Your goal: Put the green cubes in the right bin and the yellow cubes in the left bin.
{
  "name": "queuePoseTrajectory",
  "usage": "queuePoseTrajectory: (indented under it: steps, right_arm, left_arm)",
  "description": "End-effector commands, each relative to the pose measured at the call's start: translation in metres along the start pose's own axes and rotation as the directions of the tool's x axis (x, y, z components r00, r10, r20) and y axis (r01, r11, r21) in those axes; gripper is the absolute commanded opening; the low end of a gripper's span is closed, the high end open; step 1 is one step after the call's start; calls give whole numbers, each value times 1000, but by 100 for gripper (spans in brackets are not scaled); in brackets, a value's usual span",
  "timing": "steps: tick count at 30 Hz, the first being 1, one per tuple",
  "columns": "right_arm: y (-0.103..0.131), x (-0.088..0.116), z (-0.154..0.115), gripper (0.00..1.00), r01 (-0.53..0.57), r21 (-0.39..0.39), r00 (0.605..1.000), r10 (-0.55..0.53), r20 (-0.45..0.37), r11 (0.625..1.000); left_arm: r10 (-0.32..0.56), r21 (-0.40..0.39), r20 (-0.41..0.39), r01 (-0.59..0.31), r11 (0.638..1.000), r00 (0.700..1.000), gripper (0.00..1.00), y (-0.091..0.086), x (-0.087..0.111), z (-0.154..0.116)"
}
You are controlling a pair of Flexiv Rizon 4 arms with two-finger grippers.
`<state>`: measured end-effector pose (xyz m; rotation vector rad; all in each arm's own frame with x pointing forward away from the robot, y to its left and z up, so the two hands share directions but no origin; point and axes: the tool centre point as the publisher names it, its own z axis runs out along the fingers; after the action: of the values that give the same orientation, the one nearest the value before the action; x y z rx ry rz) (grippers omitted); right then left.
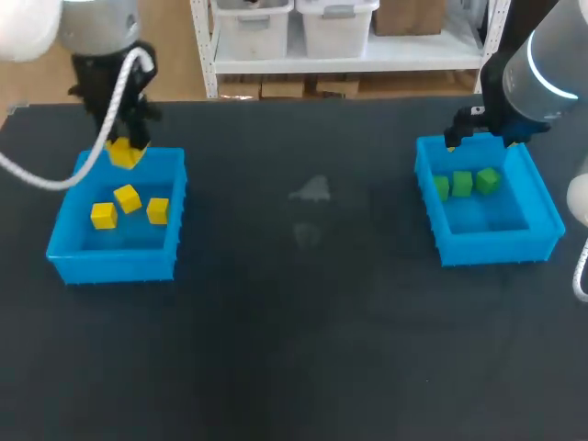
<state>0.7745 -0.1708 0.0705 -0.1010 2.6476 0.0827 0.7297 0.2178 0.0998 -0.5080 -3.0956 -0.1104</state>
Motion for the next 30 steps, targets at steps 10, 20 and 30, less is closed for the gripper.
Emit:
queuePoseTrajectory:
  steps: [10,20,30]
  right_arm:
    - [0,1,0,100,-1,2,1000,1,4,1000]
    - [0,1,0,100,-1,2,1000,1,4,1000]
    - [0,1,0,100,-1,2,1000,1,4,1000]
  left_arm:
    - [-88,91,320,62,994,943,100,-2,27,20]
    - [-140,177,324,86,980,936,100,-15,19,18]
    - [-140,177,324,86,980,936,100,-15,19,18]
